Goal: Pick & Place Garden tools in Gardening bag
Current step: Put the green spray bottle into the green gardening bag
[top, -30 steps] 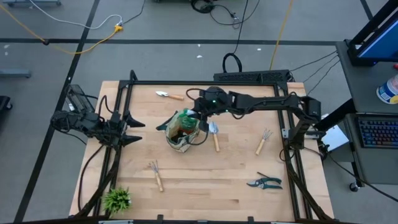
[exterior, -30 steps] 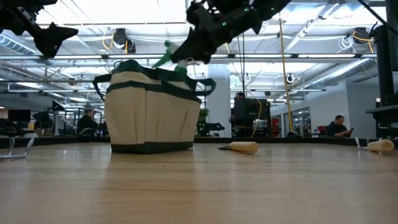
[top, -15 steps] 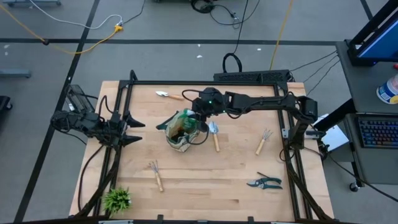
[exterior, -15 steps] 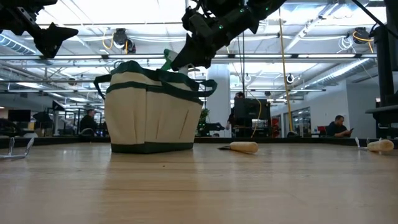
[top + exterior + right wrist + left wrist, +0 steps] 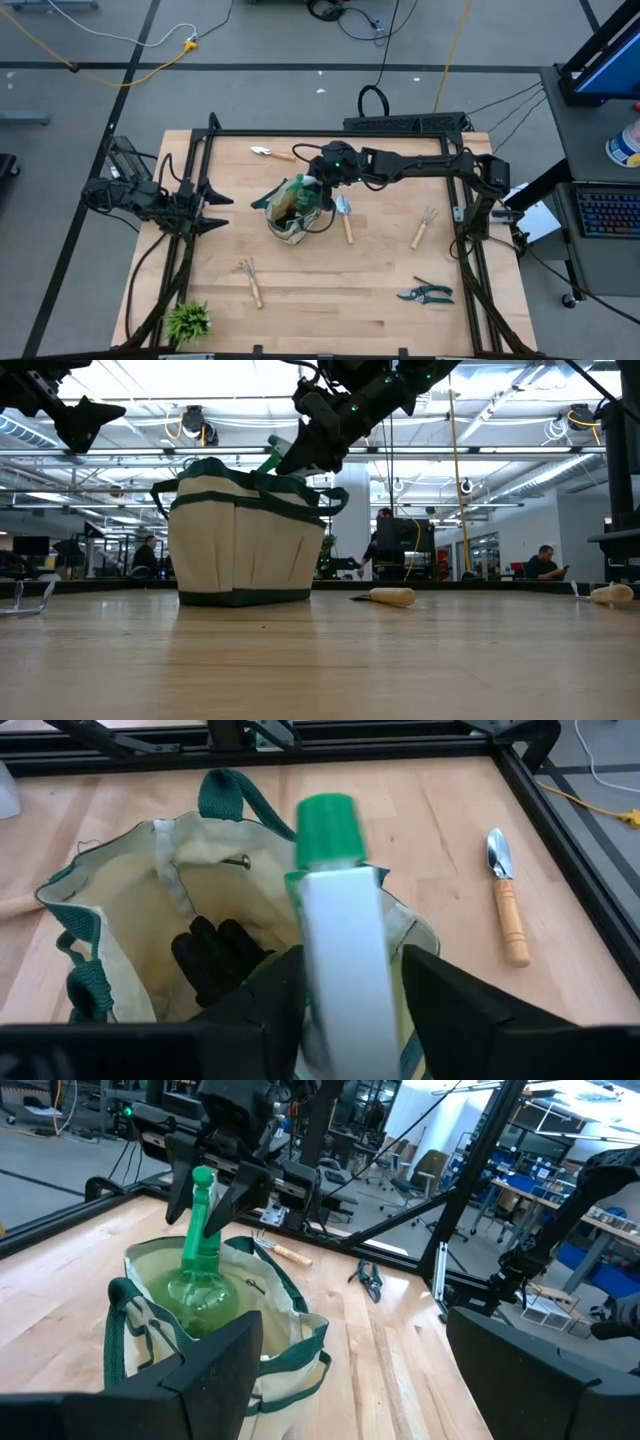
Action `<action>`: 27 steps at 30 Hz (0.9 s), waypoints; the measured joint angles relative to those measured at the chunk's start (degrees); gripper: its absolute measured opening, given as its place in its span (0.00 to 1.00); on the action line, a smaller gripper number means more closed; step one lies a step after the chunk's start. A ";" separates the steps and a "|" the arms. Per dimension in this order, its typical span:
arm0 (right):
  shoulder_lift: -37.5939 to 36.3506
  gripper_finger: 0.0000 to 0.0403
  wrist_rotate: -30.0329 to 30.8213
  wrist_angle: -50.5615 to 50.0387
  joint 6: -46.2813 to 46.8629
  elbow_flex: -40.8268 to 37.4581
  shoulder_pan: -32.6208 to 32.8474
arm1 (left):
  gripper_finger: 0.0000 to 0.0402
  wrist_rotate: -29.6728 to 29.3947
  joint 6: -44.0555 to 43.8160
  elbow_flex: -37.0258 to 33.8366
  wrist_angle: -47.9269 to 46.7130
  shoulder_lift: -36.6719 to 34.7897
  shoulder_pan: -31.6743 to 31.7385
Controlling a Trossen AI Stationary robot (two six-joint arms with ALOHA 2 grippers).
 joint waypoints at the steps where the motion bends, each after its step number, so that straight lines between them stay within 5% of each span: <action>1: 0.00 0.41 -0.02 0.06 0.00 0.00 0.00 | 0.81 -0.01 0.00 0.00 0.00 0.00 0.00; 12: -0.31 0.58 3.28 1.88 -1.45 0.00 0.02 | 0.81 0.00 -0.03 0.00 0.02 0.00 0.00; 27: -0.33 0.62 3.08 4.96 -0.12 -0.02 -0.81 | 0.81 0.00 -0.09 0.00 0.02 0.00 0.01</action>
